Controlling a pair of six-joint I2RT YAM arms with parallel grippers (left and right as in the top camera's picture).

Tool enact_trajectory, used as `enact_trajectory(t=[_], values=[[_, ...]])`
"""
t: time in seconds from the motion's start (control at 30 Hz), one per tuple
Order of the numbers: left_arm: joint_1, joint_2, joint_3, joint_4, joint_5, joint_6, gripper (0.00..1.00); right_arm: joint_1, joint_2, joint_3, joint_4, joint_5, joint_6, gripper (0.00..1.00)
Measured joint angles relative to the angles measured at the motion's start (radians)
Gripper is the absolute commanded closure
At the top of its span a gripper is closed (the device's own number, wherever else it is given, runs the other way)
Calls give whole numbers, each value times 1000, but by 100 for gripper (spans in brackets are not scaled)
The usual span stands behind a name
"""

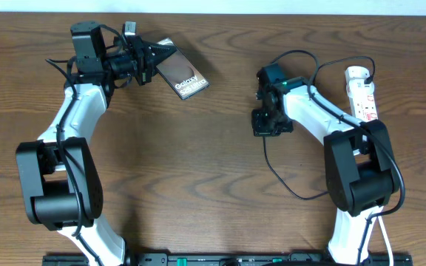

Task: Plug charger to phone and switch on socket
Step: 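Lift the USB-C plug with the right gripper toward the phone's bottom port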

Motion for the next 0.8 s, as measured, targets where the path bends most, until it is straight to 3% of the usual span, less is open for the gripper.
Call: enact_trajectory(t=[0.43,0.6,0.8], values=[[0,0,0,0,0,0,93,-8,-23,69,-40,34,-198,99],[0,0,0,0,0,0,93,-23,-127,69,-39,-138,-306,99],[0,0,0,0,0,0,93,-105,-217,83,-39,-489,-442,99]])
